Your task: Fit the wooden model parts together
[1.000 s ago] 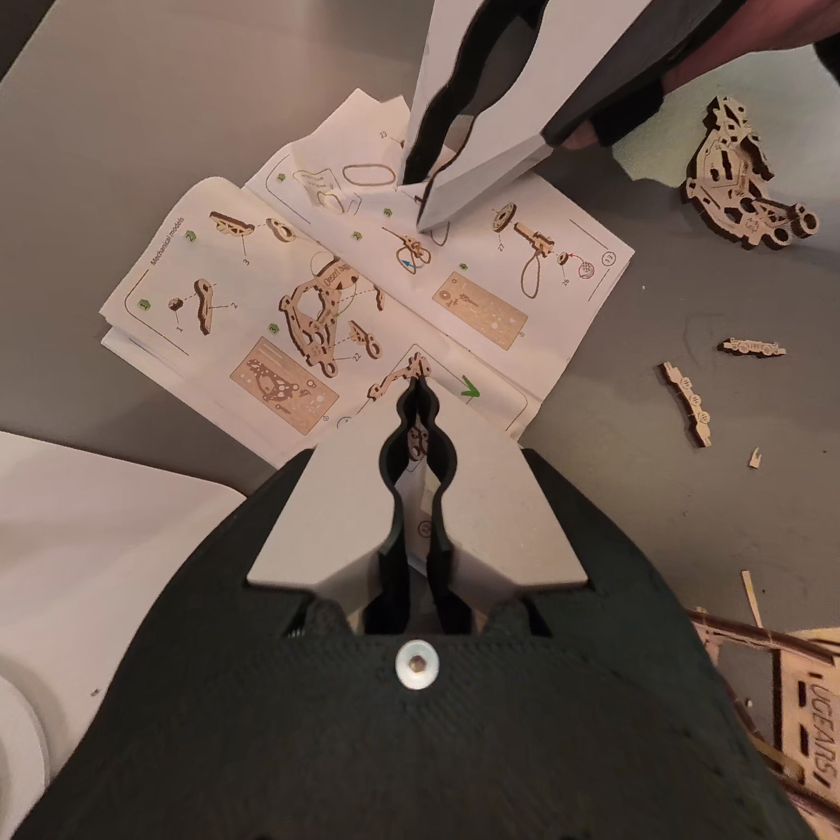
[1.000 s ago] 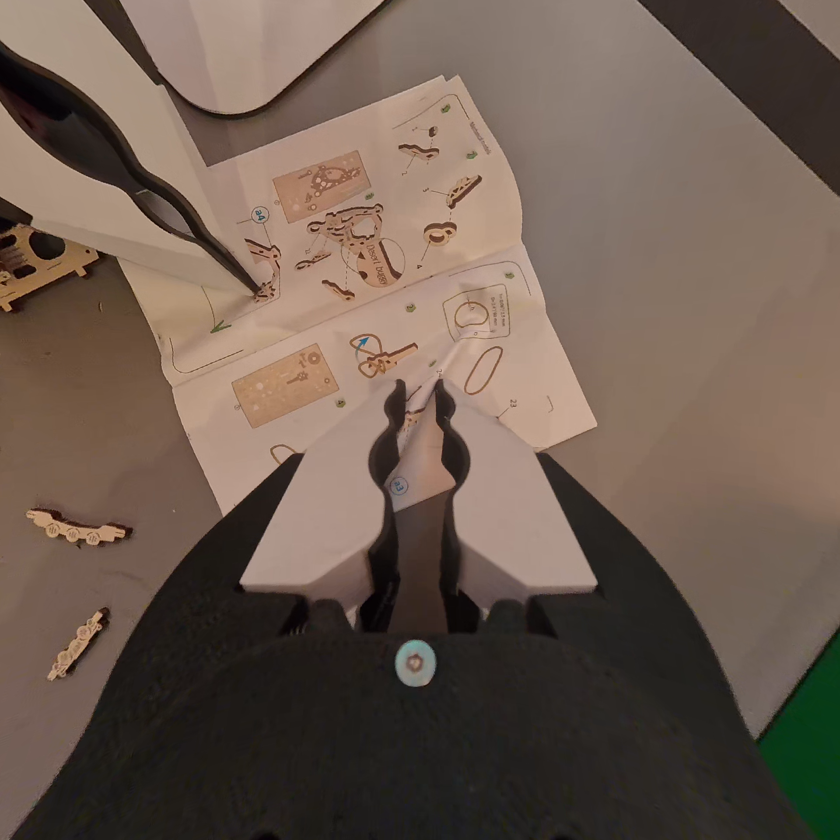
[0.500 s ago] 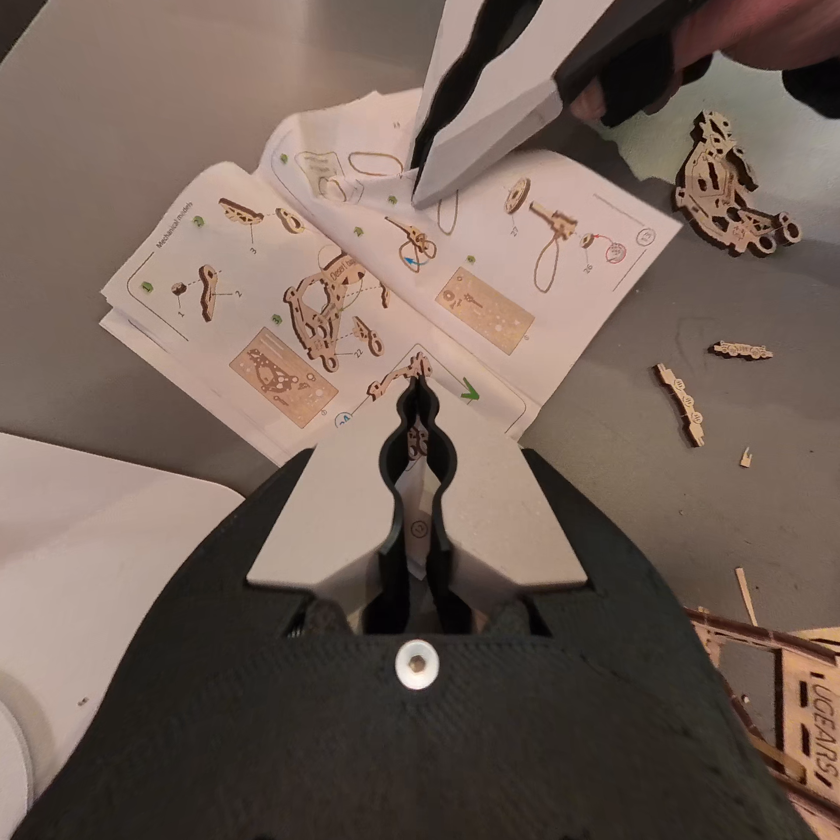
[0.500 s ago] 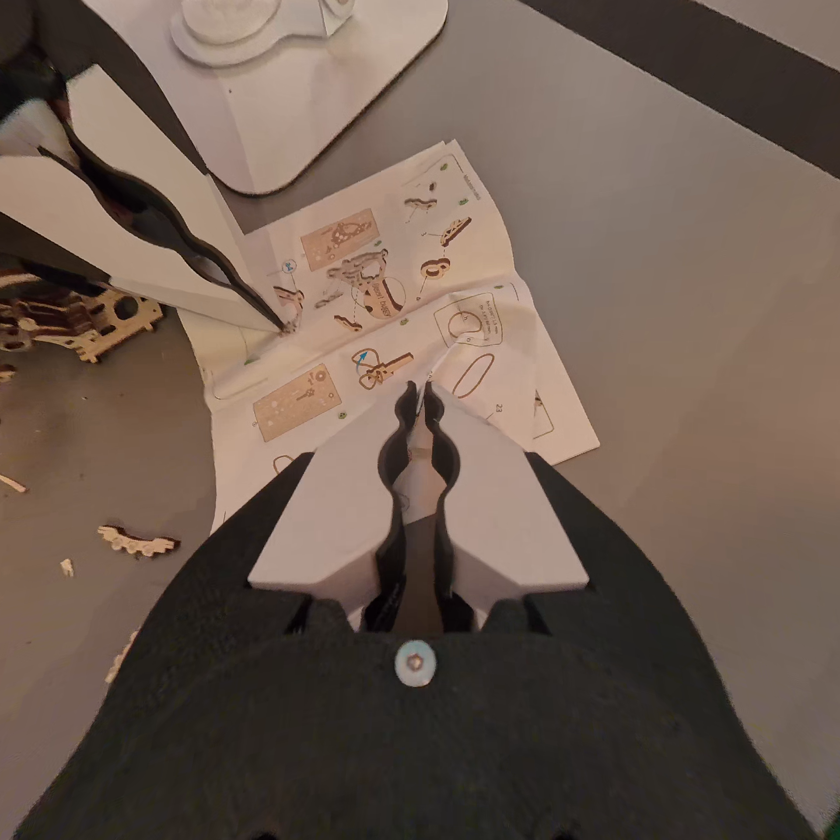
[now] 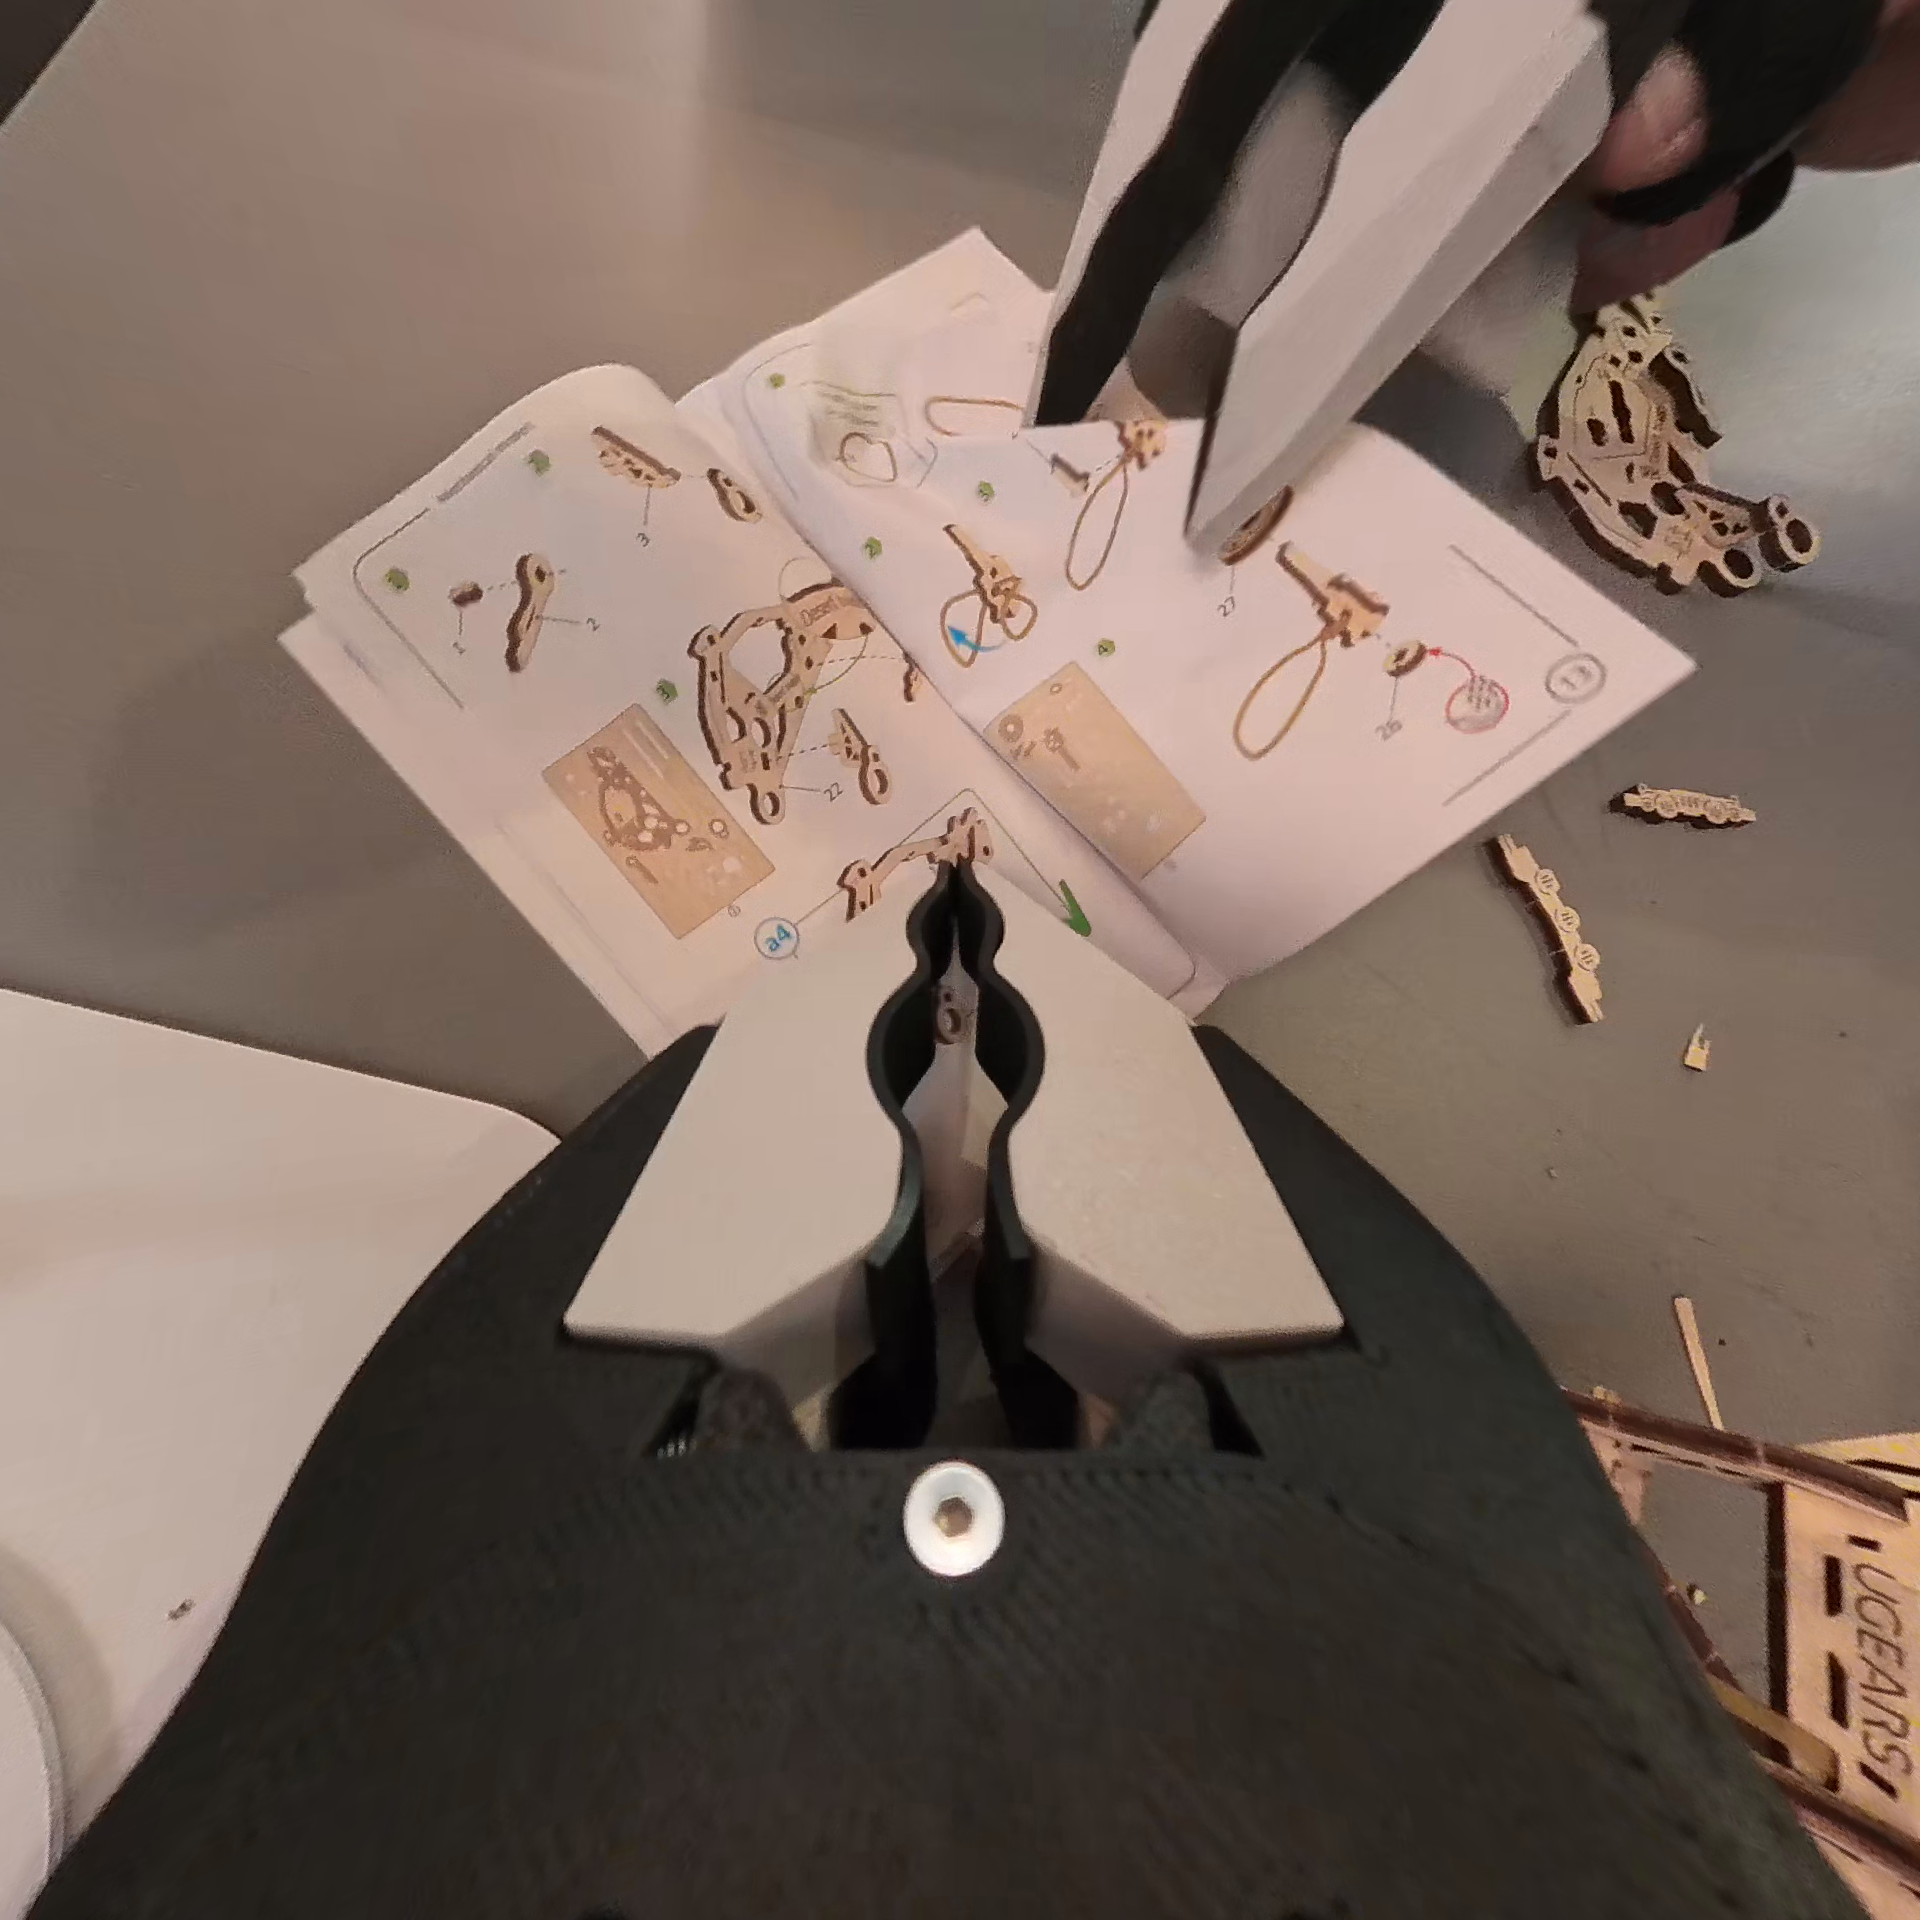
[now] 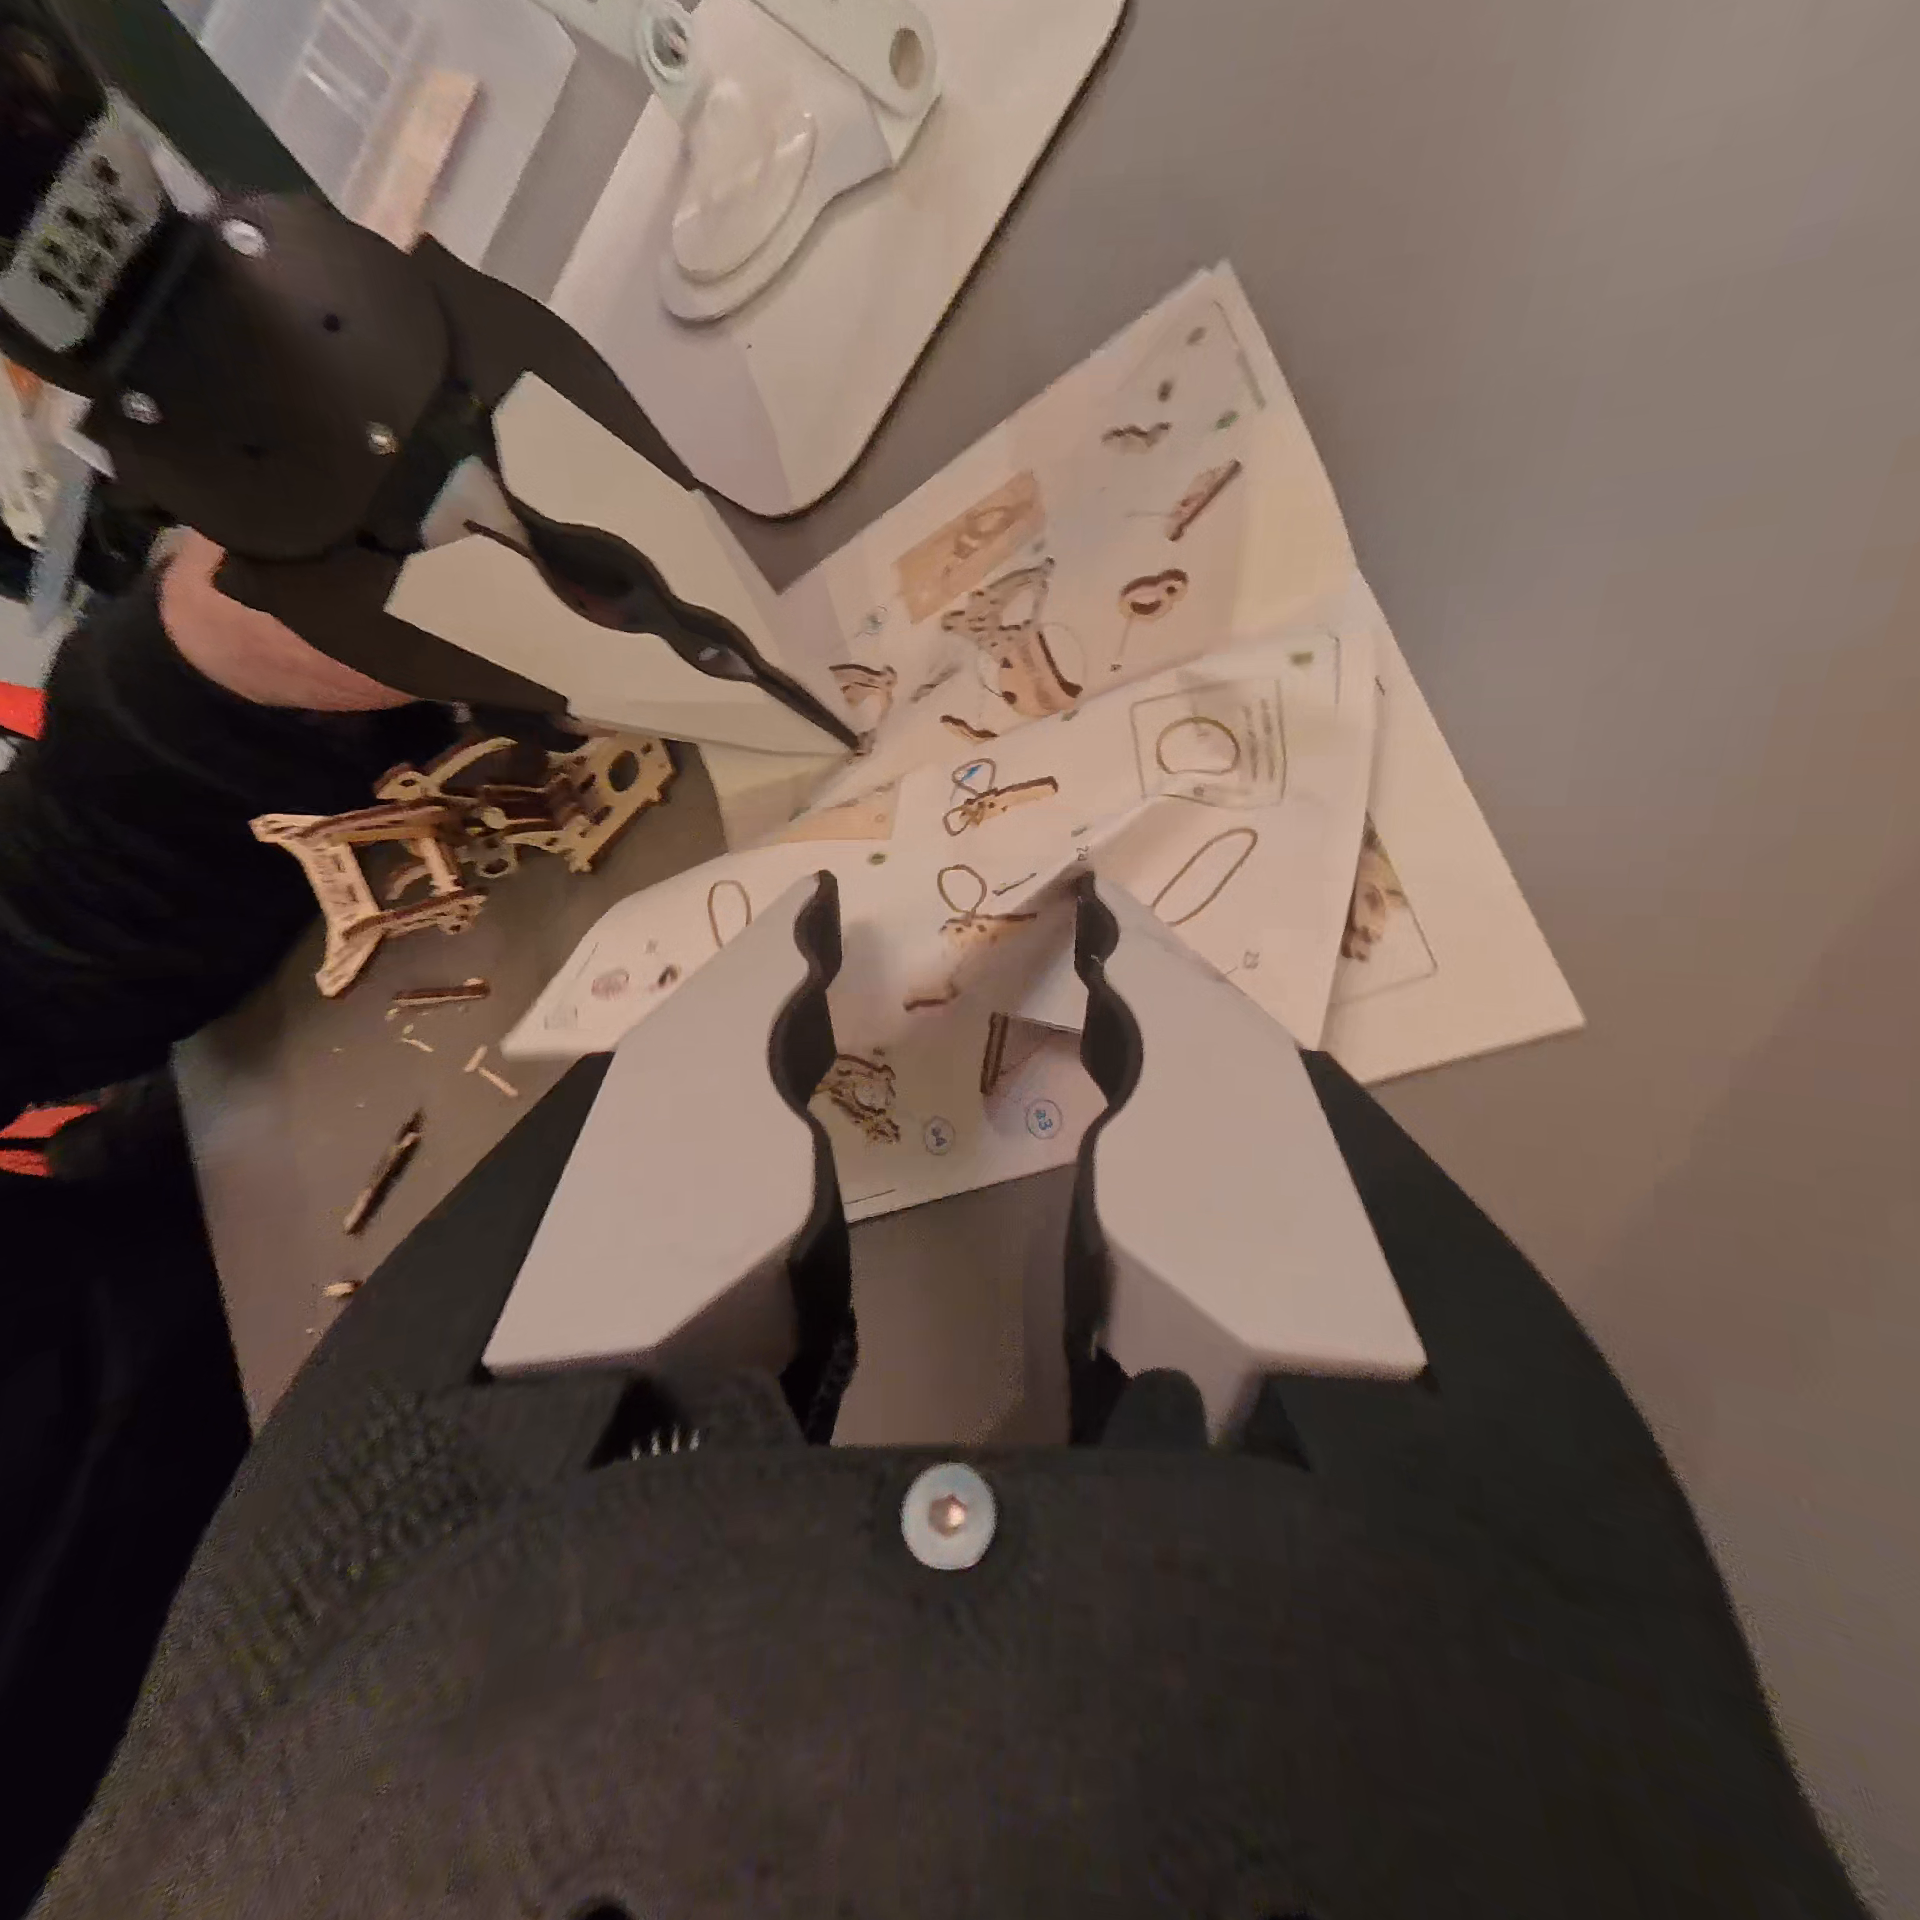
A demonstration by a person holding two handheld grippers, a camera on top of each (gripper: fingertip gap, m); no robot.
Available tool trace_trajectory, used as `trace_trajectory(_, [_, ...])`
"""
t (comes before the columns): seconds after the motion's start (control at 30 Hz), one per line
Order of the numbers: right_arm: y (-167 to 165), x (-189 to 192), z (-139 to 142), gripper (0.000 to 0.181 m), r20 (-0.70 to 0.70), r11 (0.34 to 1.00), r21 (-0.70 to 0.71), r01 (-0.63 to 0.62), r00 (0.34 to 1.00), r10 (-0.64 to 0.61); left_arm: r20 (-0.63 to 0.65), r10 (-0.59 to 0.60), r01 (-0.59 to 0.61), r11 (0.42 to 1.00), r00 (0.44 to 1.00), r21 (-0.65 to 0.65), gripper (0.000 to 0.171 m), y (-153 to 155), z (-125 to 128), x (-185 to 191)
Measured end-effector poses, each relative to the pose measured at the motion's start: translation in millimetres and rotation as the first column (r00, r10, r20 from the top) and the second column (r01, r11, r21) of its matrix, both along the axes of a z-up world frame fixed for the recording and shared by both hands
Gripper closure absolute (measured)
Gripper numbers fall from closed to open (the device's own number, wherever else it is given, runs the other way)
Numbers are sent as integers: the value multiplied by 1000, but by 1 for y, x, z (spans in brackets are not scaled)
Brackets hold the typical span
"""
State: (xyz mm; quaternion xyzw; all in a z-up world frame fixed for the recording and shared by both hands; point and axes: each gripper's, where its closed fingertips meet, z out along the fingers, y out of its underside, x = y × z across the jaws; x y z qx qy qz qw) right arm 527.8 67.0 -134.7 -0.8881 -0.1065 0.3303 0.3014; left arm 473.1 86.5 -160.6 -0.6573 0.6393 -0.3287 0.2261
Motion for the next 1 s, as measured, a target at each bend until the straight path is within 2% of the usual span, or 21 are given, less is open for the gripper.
trace_trajectory(0.13, [0,-9,19,137,-140,1000,20,20,990,-17,1,0,0,1000,1000,-4,171,0,0,0])
trace_trajectory(0.4, [29,-21,23,133,-146,996,85,13,989,-1,2,1,-1,1000,1000,-19,171,0,0,0])
trace_trajectory(0.47, [41,-26,29,134,-193,994,107,37,981,-15,2,0,0,1000,1000,-23,171,0,0,0])
trace_trajectory(0.57, [52,-42,30,122,-245,995,96,15,969,9,3,0,0,999,1000,-32,171,0,0,0])
trace_trajectory(0.67, [59,-55,16,130,-194,999,39,-35,980,42,3,-4,5,998,1000,-61,171,-1,1,0])
trace_trajectory(0.77, [63,-65,31,134,-258,997,42,-71,963,80,3,-6,7,997,1000,-78,171,-1,1,-1])
trace_trajectory(0.83, [62,-65,33,134,-239,996,35,-85,967,91,3,-10,10,996,1000,-90,171,-2,1,-2])
trace_trajectory(0.93, [59,-61,27,142,-247,997,15,-77,966,78,16,-20,21,993,1000,-116,171,-3,5,-3])
trace_trajectory(1.0, [58,-57,19,155,-238,998,4,-63,969,62,35,-32,36,989,999,-144,171,-5,11,-4])
